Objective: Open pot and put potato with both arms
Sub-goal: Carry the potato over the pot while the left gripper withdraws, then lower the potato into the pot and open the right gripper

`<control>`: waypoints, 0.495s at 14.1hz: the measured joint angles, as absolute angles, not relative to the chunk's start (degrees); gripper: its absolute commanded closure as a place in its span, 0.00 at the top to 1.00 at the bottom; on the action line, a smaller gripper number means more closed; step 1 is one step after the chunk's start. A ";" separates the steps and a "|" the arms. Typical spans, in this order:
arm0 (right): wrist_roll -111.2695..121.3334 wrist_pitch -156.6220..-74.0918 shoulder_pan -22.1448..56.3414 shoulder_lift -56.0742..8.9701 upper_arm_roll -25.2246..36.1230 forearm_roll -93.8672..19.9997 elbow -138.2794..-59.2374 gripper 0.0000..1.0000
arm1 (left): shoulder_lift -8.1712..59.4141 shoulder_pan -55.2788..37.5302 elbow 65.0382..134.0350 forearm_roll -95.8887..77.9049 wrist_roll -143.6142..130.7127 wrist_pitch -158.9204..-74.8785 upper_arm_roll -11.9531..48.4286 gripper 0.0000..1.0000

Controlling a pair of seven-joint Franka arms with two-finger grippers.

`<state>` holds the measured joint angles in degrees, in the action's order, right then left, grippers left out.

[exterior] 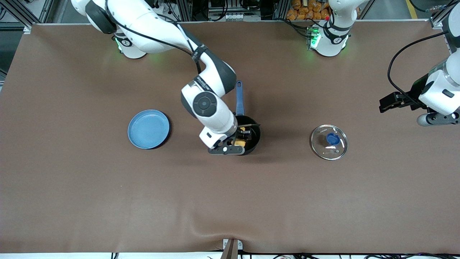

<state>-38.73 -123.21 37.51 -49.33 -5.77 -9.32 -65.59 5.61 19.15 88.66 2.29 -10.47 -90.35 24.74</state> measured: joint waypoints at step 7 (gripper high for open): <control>-39.03 -123.25 40.66 -53.33 -5.40 -8.66 -65.72 0.00 | 3.04 -0.42 88.66 0.89 -8.56 -89.80 4.32 1.00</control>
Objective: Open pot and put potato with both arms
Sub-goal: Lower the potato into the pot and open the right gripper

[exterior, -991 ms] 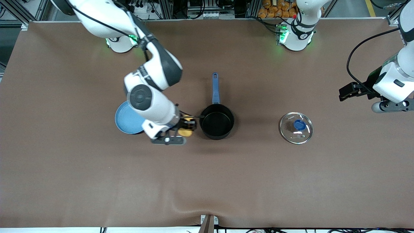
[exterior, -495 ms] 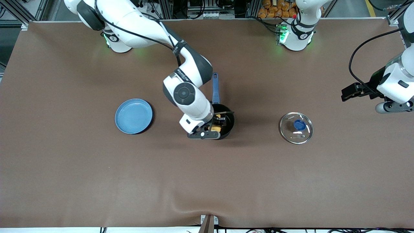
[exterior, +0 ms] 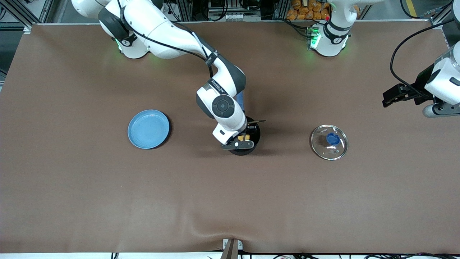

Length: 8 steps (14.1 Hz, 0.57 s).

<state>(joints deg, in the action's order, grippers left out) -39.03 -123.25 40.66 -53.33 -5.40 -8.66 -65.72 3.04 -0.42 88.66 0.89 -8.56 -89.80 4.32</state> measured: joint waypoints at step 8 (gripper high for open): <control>-40.09 -123.55 41.23 -55.53 -5.20 -7.65 -65.96 0.04 | 3.04 -4.18 88.95 0.35 -8.55 -89.76 0.18 1.00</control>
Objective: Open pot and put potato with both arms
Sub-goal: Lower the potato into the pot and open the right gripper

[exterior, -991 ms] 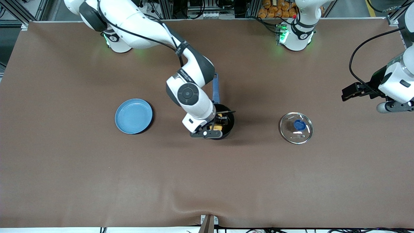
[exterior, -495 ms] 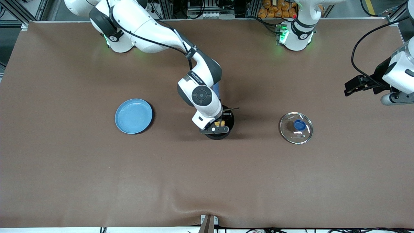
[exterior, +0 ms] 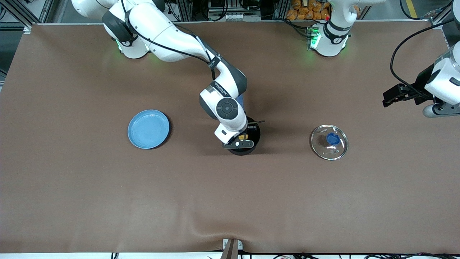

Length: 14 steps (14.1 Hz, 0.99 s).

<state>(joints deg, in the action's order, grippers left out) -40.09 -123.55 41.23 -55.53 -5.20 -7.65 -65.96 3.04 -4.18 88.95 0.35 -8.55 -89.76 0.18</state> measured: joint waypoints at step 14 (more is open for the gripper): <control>-42.27 -123.20 41.06 -54.90 -5.04 -5.60 -63.64 1.00 | 3.14 -4.48 88.64 -2.35 -8.31 -89.83 -0.34 1.00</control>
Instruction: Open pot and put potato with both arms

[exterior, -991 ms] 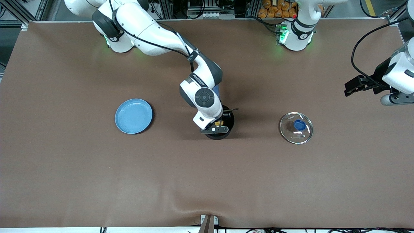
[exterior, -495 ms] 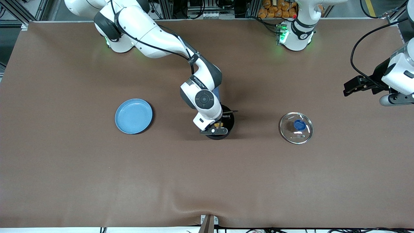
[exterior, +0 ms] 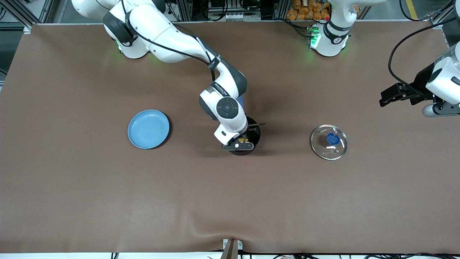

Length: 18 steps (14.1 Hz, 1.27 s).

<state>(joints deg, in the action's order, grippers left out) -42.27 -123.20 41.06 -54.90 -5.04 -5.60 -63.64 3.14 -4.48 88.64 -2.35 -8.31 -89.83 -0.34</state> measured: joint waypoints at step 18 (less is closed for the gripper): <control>-41.20 -88.11 13.81 -34.51 -10.43 -9.05 -53.43 1.00 | -0.65 -4.35 89.21 -2.78 -7.80 -89.60 -0.24 1.00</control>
<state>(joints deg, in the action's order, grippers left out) -41.20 -88.11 13.81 -34.51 -10.43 -9.05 -53.43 -0.65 -4.35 89.21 -2.78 -7.80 -89.60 -0.24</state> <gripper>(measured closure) 0.000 0.000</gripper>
